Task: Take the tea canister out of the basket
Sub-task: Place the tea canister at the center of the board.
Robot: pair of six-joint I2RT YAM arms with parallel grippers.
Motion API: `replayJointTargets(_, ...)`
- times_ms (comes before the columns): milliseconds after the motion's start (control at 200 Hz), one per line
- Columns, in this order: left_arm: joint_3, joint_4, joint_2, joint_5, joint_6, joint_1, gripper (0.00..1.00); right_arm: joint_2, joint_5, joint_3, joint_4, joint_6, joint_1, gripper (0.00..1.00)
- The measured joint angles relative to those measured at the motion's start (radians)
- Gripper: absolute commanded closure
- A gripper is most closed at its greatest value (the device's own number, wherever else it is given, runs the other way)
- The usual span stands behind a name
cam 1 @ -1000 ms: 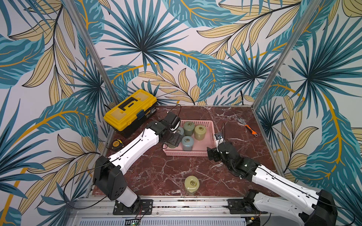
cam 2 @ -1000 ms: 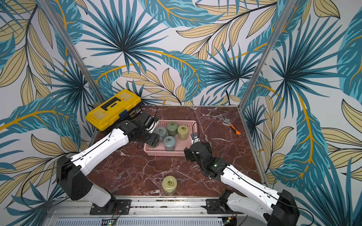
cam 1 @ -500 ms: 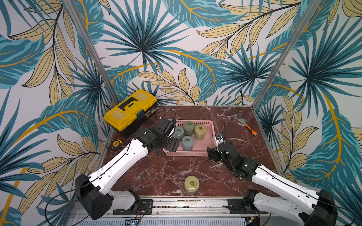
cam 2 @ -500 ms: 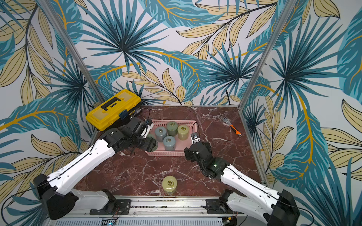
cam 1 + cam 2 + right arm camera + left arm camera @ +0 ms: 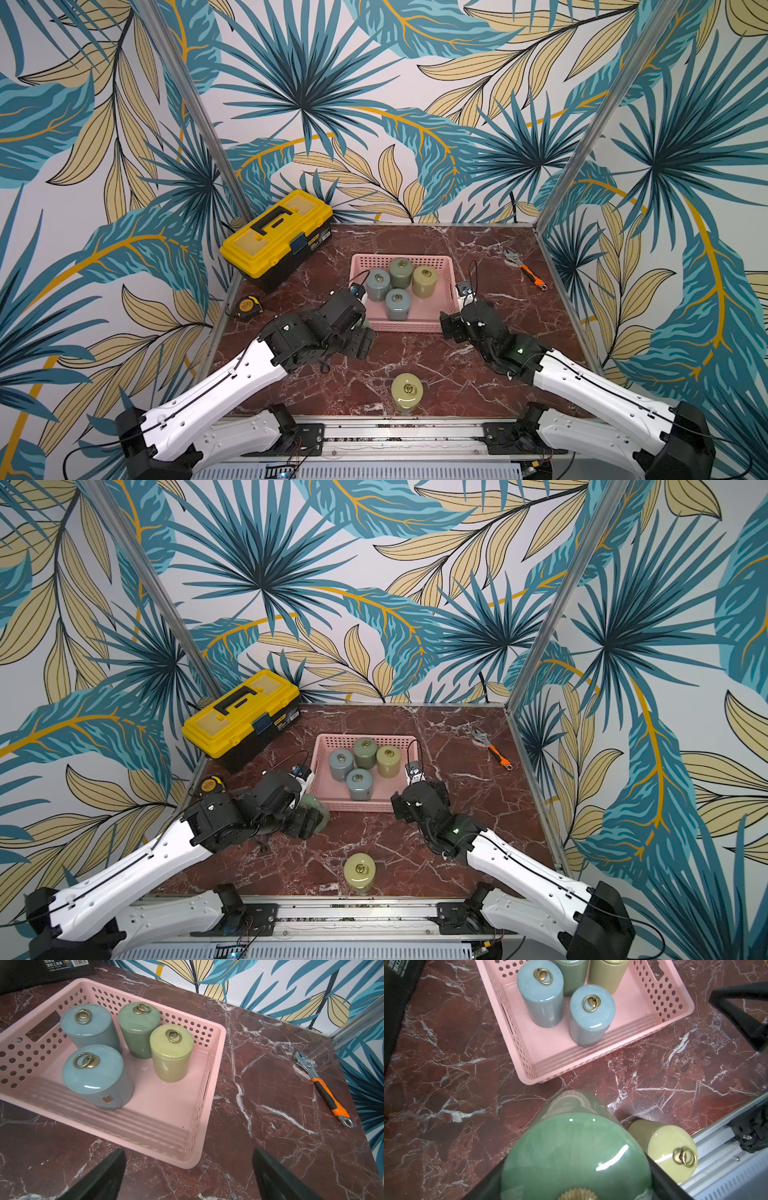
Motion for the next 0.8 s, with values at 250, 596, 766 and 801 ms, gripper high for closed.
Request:
replayJointTargets(250, -0.056, -0.016, -0.032, -0.040, -0.084, -0.097, 0.50, 0.005, 0.006, 0.000, 0.000, 0.000, 0.000, 0.01)
replayJointTargets(596, -0.177, 0.017, -0.034, -0.042, -0.165, -0.215, 0.51, 0.005, 0.006, -0.002, 0.000, 0.000, 0.000, 0.01)
replayJointTargets(766, -0.255, 0.047, -0.036, -0.043, -0.211, -0.257, 0.51, 0.005, 0.006, -0.002, 0.000, 0.000, 0.000, 0.01)
replayJointTargets(801, -0.269, 0.053, -0.036, -0.042, -0.220, -0.265, 0.51, 0.005, 0.007, -0.002, 0.000, 0.000, 0.000, 0.01)
